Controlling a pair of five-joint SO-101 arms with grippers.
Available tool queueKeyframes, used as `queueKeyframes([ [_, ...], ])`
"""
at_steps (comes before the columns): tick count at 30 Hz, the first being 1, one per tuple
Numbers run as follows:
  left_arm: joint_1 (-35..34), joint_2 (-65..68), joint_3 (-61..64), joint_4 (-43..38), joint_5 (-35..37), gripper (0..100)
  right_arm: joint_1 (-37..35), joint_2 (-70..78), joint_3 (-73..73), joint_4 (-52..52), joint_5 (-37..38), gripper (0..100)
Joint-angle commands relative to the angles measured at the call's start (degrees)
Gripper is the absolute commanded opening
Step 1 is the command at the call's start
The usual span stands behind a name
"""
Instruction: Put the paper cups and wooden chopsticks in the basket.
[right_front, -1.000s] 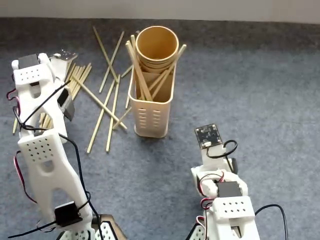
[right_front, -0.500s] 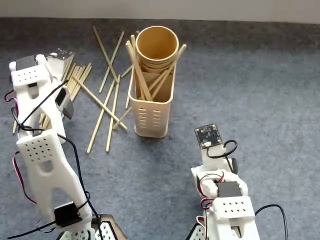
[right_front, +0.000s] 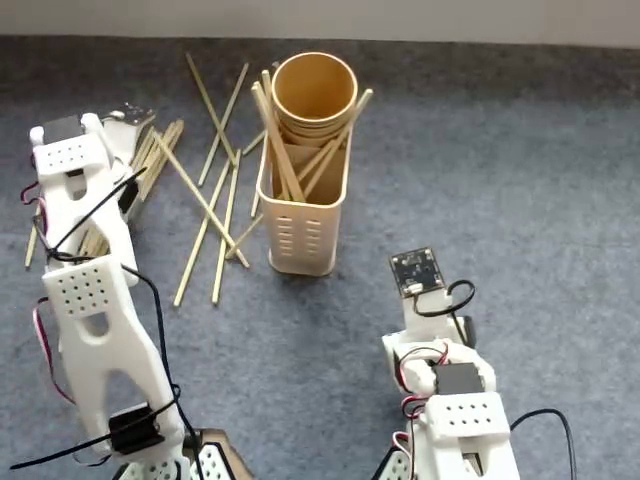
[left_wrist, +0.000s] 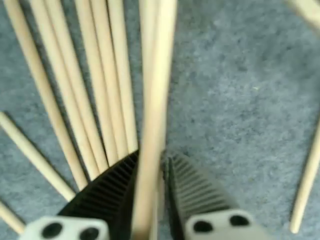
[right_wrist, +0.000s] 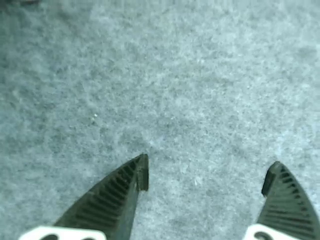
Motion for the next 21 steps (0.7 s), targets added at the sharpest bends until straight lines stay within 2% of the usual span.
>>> queueKeyframes([
  [1, 0.92, -0.92, -4.79, 1.23, 0.62, 0, -0.66, -0.66, -1.36, -0.75, 0.53, 35.8],
  [11, 5.14, -12.35, -0.66, 1.32, 3.34, 1, -0.66, -0.66, -1.36, -0.75, 0.53, 35.8],
  [21, 7.08, -32.57, 5.93, 1.14, 15.03, 0, -0.66, -0.66, -1.36, -0.75, 0.53, 35.8],
])
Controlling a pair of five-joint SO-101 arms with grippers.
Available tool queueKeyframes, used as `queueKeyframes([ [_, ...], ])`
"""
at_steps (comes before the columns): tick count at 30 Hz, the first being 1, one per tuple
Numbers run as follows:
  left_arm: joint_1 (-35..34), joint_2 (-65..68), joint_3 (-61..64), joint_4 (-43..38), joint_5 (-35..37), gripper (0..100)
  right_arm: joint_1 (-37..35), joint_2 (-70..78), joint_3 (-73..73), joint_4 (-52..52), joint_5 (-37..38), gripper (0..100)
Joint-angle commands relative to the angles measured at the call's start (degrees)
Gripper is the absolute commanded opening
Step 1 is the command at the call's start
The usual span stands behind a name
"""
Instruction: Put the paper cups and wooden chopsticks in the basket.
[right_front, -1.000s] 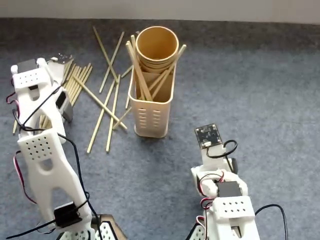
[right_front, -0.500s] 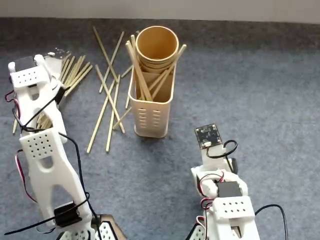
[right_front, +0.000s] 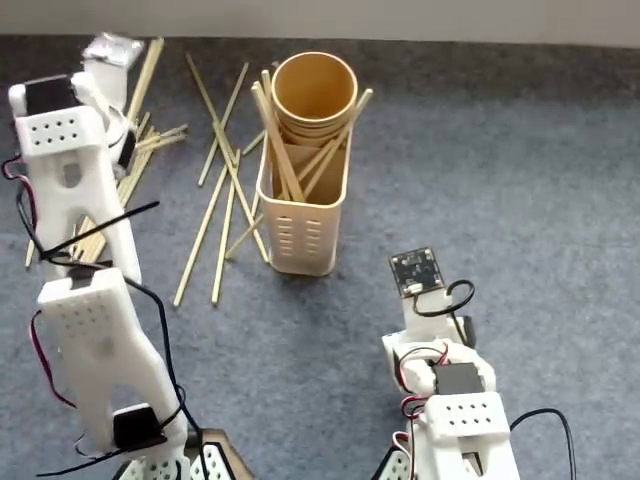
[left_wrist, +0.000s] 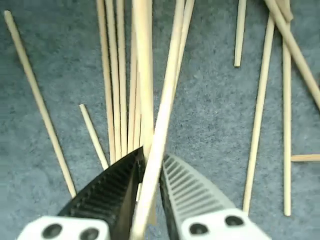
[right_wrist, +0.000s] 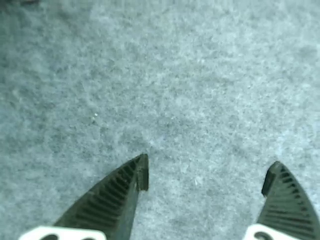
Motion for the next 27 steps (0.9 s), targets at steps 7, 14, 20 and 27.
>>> queueKeyframes([
  [7, 4.97, -18.86, 5.41, 0.35, 9.14, 0, -0.66, -0.66, -1.36, -0.75, 0.44, 35.8],
  [14, 10.86, -32.48, 22.11, -4.04, 10.29, 0, -0.66, -0.66, -1.36, -0.75, 0.53, 35.8],
  [20, 17.80, -54.11, 44.97, -21.01, 15.74, 0, -0.66, -0.66, -1.36, -0.75, 0.53, 35.8],
  [27, 23.34, -74.42, 70.90, -45.71, 16.53, 0, -0.66, -0.66, -1.36, -0.75, 0.53, 35.8],
])
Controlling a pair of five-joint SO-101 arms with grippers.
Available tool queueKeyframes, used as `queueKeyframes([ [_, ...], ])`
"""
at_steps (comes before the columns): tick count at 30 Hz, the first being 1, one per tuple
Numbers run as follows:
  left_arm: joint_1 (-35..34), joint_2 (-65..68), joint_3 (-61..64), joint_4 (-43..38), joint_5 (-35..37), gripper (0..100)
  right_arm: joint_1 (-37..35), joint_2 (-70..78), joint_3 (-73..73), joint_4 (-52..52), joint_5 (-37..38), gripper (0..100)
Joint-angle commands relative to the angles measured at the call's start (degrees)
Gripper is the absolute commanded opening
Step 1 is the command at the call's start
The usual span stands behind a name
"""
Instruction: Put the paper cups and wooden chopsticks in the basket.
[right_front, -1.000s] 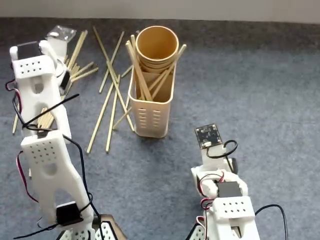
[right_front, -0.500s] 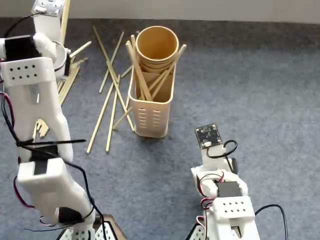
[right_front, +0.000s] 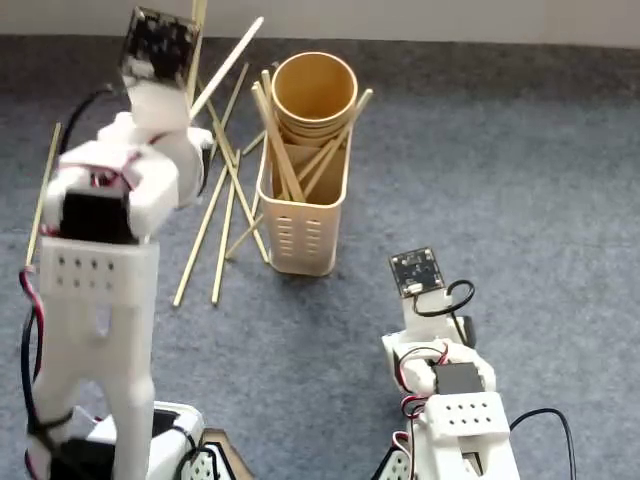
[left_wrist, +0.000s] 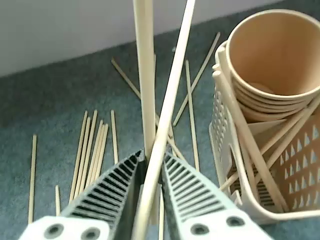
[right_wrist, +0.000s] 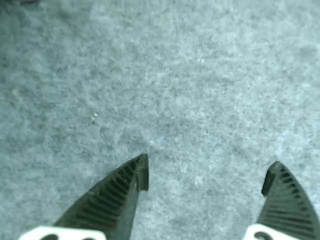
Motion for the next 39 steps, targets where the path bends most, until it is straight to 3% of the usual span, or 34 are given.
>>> queueKeyframes([
  [1, 1.98, -8.66, 8.66, -12.31, 0.53, 0, -0.66, -0.66, -1.36, -0.75, 0.53, 35.8],
  [7, 6.37, -7.43, 4.88, -18.37, 4.48, 0, -0.66, -0.66, -1.36, -0.75, 0.53, 35.8],
  [19, 19.82, 8.84, -8.04, -18.37, 15.47, 1, -0.57, -0.66, -1.36, -0.75, 0.53, 35.8],
  [25, 21.85, 3.91, -1.45, -19.16, 17.85, 1, -0.57, -0.66, -1.45, -0.75, 0.53, 35.8],
  [32, 18.42, -5.93, 20.88, -34.20, 17.32, 1, -0.57, -0.66, -1.45, -0.75, 0.53, 35.8],
  [35, 17.10, -7.08, 27.21, -38.42, 13.63, 1, -0.57, -0.66, -1.45, -0.75, 0.53, 35.8],
  [39, 16.57, -7.08, 31.34, -39.30, 12.66, 9, -0.57, -0.66, -1.45, -0.75, 0.53, 35.8],
])
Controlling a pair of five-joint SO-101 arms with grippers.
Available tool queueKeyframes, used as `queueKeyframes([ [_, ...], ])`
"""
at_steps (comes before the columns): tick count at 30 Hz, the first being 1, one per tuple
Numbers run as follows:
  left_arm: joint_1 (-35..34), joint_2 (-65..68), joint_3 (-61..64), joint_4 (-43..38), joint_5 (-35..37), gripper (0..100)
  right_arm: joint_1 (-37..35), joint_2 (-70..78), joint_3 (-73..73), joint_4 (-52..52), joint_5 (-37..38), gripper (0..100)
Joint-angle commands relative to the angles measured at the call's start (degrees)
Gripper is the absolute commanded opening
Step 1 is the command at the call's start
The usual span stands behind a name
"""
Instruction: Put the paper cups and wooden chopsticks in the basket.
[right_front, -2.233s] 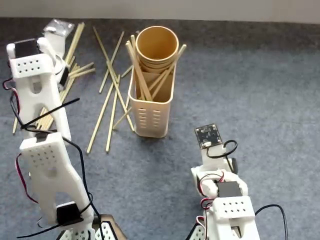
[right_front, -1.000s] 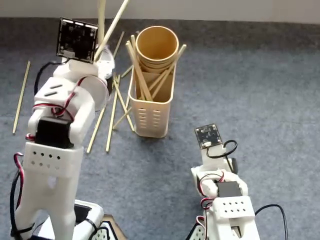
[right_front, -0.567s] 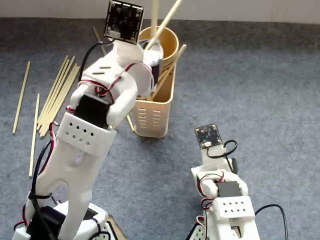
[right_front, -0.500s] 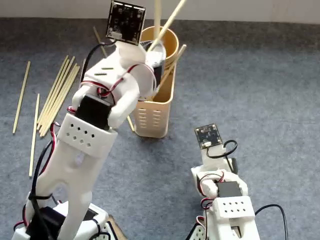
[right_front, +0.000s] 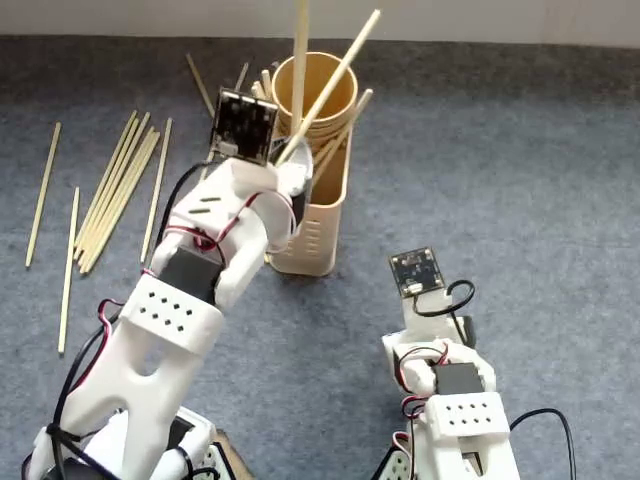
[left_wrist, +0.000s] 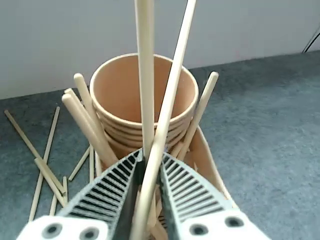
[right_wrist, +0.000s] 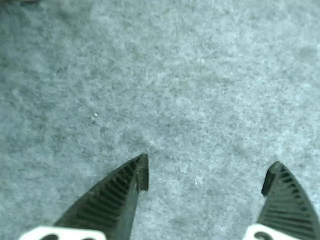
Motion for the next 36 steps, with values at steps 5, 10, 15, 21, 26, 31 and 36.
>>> queueKeyframes([
  [5, -1.36, -2.51, 4.79, -1.85, -1.85, 15, -0.57, -0.66, -1.45, -0.75, 0.53, 35.8],
  [10, -1.45, -2.59, 4.53, -1.85, -3.52, 15, -0.57, -0.66, -1.45, -0.75, 0.53, 35.8],
  [15, -1.63, -2.59, 0.22, -1.85, -4.04, 15, -0.57, -0.66, -1.45, -0.75, 0.53, 35.8],
  [21, -2.15, -2.42, -6.11, 1.14, -8.00, 15, -0.57, -0.66, -1.45, -0.75, 0.53, 35.8],
  [26, -4.62, -2.24, -9.98, 5.01, -8.00, 15, -0.57, -0.66, -1.45, -0.75, 0.53, 35.8],
  [31, -4.44, -1.98, -11.82, 4.66, -7.65, 15, -0.57, -0.66, -1.45, -0.75, 0.53, 35.8],
  [36, -1.10, 1.98, -11.91, 1.14, -7.65, 15, -0.57, -0.66, -1.45, -0.75, 0.53, 35.8],
])
